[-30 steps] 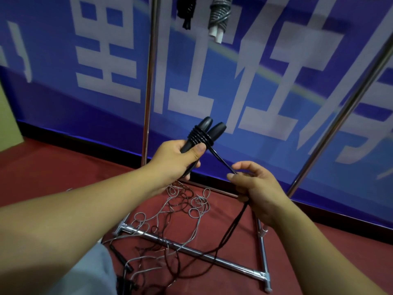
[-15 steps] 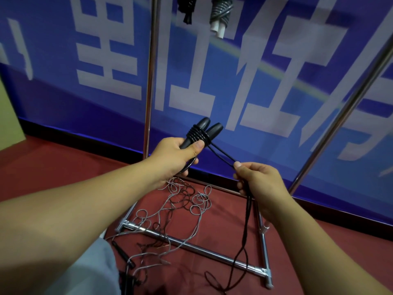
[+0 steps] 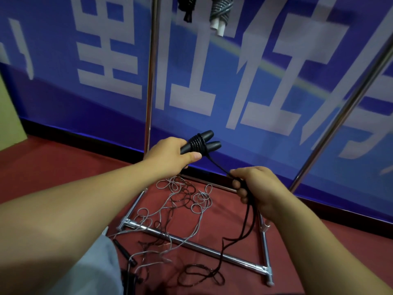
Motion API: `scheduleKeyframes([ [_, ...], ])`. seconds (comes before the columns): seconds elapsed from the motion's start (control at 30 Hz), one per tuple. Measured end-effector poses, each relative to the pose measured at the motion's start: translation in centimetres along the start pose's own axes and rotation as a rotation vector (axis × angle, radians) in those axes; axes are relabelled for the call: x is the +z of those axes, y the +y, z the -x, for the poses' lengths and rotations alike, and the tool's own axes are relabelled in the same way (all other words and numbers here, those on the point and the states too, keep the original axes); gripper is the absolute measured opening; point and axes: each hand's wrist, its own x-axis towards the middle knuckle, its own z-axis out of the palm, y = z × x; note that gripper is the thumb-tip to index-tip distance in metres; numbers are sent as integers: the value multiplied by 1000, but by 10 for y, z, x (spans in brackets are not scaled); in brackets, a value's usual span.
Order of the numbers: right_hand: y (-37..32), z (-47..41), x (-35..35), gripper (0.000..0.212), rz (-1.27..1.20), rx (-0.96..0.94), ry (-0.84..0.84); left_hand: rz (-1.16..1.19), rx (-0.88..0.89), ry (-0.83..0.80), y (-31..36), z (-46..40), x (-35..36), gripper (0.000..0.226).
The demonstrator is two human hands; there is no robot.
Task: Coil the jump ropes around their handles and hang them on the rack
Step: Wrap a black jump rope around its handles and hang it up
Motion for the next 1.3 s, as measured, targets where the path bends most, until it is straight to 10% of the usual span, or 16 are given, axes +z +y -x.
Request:
scheduleKeyframes([
  [0.3,-3,16,13,24,90,-183,-184,8,-22,-15,6,0,4,33],
  [0.7,1,13,13,29,182,-297,-4,-248,2,14,6,-1,7,41],
  [1.3,11,8,12,40,158,-175,79,-244,81,-702,14,19,22,29],
])
